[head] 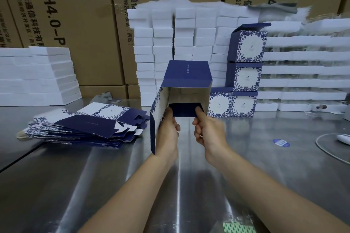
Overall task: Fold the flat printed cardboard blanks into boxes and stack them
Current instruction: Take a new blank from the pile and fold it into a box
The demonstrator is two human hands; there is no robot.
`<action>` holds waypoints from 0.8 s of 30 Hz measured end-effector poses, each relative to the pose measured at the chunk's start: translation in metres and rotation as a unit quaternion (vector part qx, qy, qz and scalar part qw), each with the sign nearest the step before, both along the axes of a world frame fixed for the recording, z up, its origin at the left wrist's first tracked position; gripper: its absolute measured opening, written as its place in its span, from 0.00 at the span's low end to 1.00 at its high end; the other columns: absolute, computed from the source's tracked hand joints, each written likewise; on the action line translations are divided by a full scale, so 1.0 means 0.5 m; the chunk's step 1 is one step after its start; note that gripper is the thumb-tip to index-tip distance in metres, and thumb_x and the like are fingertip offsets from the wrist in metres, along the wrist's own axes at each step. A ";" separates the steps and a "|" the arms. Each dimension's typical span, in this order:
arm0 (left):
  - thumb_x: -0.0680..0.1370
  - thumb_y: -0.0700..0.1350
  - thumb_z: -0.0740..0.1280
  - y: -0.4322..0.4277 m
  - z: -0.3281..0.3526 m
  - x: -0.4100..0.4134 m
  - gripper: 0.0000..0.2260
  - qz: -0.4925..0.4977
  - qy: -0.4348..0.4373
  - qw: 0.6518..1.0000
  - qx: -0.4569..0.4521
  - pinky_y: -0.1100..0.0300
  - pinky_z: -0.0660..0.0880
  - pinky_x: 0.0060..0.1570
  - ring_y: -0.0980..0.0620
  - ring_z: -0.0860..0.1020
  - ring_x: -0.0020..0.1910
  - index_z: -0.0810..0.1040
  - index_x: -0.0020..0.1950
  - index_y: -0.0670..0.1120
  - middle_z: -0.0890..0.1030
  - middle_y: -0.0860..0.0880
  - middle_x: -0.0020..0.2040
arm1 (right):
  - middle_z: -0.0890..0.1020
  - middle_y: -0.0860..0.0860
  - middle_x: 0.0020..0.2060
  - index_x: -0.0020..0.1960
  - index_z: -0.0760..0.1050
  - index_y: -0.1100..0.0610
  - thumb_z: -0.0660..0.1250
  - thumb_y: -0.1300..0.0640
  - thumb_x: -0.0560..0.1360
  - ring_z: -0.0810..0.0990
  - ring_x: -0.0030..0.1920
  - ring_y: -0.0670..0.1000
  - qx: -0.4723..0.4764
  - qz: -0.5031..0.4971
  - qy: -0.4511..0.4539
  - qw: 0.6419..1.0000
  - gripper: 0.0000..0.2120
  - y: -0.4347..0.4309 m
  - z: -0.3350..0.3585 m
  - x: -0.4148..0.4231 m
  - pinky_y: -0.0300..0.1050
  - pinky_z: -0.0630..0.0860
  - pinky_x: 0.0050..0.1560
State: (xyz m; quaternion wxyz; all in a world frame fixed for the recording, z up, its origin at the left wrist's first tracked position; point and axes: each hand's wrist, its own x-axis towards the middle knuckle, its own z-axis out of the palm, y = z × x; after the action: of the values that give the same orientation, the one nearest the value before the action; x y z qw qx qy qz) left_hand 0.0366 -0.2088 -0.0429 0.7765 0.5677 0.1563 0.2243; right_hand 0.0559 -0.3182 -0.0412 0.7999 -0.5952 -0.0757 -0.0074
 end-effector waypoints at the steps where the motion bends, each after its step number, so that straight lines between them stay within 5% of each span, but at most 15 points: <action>1: 0.85 0.58 0.62 0.000 -0.001 0.001 0.18 -0.003 -0.002 1.000 0.003 0.52 0.63 0.43 0.55 0.64 0.29 0.66 0.37 0.54 0.65 0.58 0.27 | 0.68 0.49 0.24 0.35 0.74 0.56 0.70 0.48 0.82 0.66 0.24 0.48 -0.001 0.003 0.006 1.000 0.20 -0.002 0.001 0.000 0.37 0.64 0.26; 17: 0.84 0.54 0.64 0.005 -0.004 0.008 0.18 -0.047 -0.023 0.998 0.024 0.58 0.65 0.34 0.54 0.66 0.29 0.66 0.37 0.49 0.66 0.53 0.28 | 0.72 0.50 0.26 0.37 0.78 0.55 0.72 0.49 0.80 0.71 0.27 0.49 -0.043 0.071 -0.002 0.997 0.16 -0.003 -0.002 0.011 0.37 0.71 0.29; 20: 0.85 0.51 0.64 0.018 -0.004 0.016 0.18 -0.019 -0.030 0.999 0.033 0.61 0.63 0.30 0.54 0.65 0.27 0.67 0.36 0.49 0.66 0.54 0.26 | 0.80 0.49 0.32 0.44 0.80 0.53 0.74 0.47 0.79 0.78 0.32 0.47 -0.096 0.091 -0.013 0.991 0.11 -0.003 -0.002 0.009 0.39 0.71 0.33; 24: 0.84 0.50 0.66 0.052 -0.005 0.025 0.19 0.018 0.009 1.000 -0.012 0.58 0.61 0.31 0.53 0.65 0.28 0.66 0.36 0.47 0.67 0.54 0.23 | 0.85 0.48 0.42 0.48 0.78 0.51 0.66 0.57 0.79 0.82 0.41 0.47 -0.117 0.004 -0.013 0.993 0.03 0.001 -0.002 0.010 0.44 0.74 0.42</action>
State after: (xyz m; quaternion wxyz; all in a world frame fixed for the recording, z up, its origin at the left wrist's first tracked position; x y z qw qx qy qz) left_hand 0.0493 -0.1828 -0.0453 0.7776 0.5576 0.1760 0.2312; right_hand 0.0609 -0.3175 -0.0425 0.7237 -0.6844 -0.0889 -0.0034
